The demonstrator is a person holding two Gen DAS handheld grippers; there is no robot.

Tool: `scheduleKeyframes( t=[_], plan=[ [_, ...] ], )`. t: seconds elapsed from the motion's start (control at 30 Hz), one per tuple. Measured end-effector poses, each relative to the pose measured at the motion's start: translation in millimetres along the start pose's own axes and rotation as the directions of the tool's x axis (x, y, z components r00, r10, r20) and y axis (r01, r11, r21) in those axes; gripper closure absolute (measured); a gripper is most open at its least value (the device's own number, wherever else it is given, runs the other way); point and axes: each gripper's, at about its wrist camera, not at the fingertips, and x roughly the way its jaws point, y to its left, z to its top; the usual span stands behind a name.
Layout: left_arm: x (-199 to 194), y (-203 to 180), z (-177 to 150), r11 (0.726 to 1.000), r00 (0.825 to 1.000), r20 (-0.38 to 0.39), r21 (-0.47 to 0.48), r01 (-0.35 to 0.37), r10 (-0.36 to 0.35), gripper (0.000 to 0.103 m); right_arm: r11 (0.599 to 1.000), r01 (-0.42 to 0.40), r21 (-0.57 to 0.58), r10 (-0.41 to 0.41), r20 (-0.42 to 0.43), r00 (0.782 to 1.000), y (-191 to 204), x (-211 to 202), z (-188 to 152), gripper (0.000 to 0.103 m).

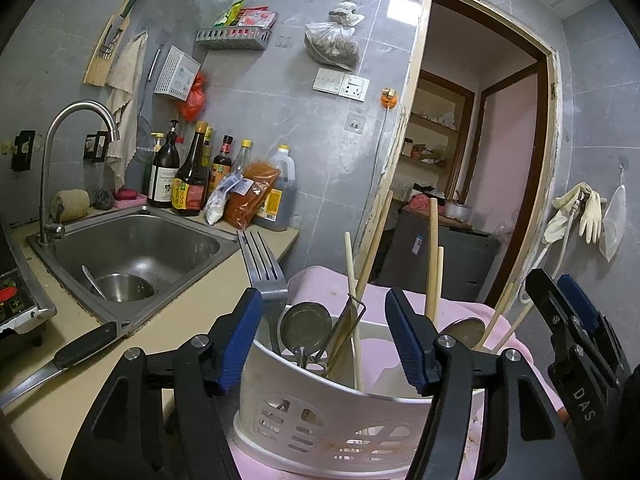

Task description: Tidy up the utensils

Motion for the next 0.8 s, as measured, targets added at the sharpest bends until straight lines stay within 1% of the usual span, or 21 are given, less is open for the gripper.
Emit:
scheduleKeyframes(
  t=[0.07, 0.13, 0.17, 0.23, 0.33, 0.4, 0.47, 0.5, 0.57, 0.67, 0.8],
  plan=[
    [-1, 0, 1, 1.0, 1.0, 0.006, 0.001, 0.002, -0.002, 0.04, 1.0, 0.011, 0.006, -0.011, -0.003, 1.0, -3, -1, 0, 0.031],
    [-4, -2, 1, 1.0, 1.0, 0.018, 0.004, 0.003, -0.003, 0.032, 1.0, 0.021, 0.011, -0.021, -0.002, 1.0, -6, -3, 0, 0.027],
    [-6, -3, 1, 1.0, 1.0, 0.028, 0.008, 0.002, -0.002, 0.03, 1.0, 0.025, 0.012, -0.025, -0.002, 1.0, -7, -4, 0, 0.025],
    [-9, -5, 0, 1.0, 0.999, 0.046, 0.016, 0.0, 0.0, 0.022, 0.999, 0.036, 0.02, -0.036, -0.006, 0.999, -11, -6, 0, 0.023],
    [-13, -10, 0, 0.999, 0.998, 0.06, 0.034, 0.003, -0.005, 0.015, 0.998, 0.046, 0.039, -0.045, -0.019, 0.999, -17, -8, 1, 0.019],
    [-16, -15, 0, 0.999, 0.998, 0.065, 0.048, 0.011, -0.014, 0.013, 0.997, 0.052, 0.048, -0.05, -0.026, 0.998, -21, -10, 1, 0.016],
    [-19, -18, 1, 0.998, 0.997, 0.068, 0.054, 0.024, -0.028, 0.01, 0.996, 0.061, 0.058, -0.059, -0.034, 0.998, -26, -13, 1, 0.009],
    [-20, -20, 1, 0.998, 0.997, 0.069, 0.054, 0.035, -0.039, 0.008, 0.996, 0.064, 0.063, -0.062, -0.037, 0.997, -28, -15, 2, 0.009],
    [-22, -25, 1, 0.997, 0.997, 0.066, 0.056, 0.046, -0.05, 0.005, 0.994, 0.077, 0.072, -0.074, -0.041, 0.996, -34, -21, 3, 0.003],
    [-25, -31, -1, 0.996, 0.997, 0.041, 0.068, 0.064, -0.067, 0.003, 0.992, 0.095, 0.083, -0.091, -0.05, 0.995, -44, -30, 4, 0.0],
    [-28, -41, -4, 0.994, 0.996, 0.012, 0.075, 0.084, -0.086, 0.002, 0.989, 0.126, 0.083, -0.12, -0.067, 0.99, -58, -45, 7, 0.0]
  ],
)
